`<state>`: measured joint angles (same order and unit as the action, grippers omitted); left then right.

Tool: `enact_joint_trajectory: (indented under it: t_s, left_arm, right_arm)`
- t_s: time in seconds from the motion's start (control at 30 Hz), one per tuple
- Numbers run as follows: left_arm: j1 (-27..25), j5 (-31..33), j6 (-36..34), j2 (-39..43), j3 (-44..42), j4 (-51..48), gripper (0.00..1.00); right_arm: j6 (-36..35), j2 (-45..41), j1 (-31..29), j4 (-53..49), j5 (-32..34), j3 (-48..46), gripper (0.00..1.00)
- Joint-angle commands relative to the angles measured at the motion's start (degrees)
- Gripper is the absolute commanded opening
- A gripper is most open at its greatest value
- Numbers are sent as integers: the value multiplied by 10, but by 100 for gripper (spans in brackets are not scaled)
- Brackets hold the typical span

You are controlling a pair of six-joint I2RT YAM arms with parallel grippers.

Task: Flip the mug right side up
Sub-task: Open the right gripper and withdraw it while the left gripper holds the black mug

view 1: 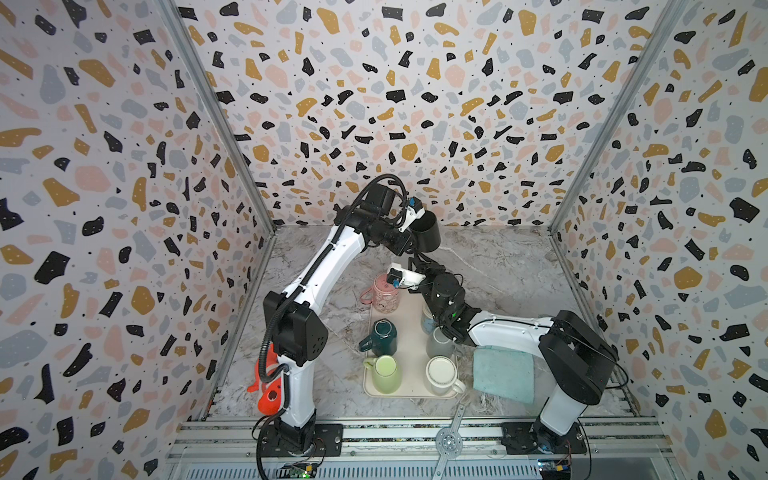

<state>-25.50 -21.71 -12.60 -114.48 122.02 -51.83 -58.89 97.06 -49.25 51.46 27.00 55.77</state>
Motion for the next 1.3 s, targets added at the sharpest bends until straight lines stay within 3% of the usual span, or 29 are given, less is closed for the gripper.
enact_joint_trajectory:
  t_s: [0.0,0.27,0.43,0.57,0.87,1.27]
  left_arm:
    - [26,3,18,7,39,37,0]
    - [71,34,29,-2,30,40,0]
    - [115,53,68,13,-43,83,0]
    - [143,91,99,35,-121,129,0]
    - [166,152,165,80,-284,260,0]
    - [168,227,193,80,-364,320,0]
  right_arm:
    - [35,-55,8,17,20,-4,34]
    - [73,-106,19,-11,33,-31,37]
    - [121,-137,24,-28,48,-49,37]
    - [205,-165,34,-80,45,-54,36]
    - [289,-215,35,-126,39,-80,36]
    - [334,-231,35,-155,43,-94,36]
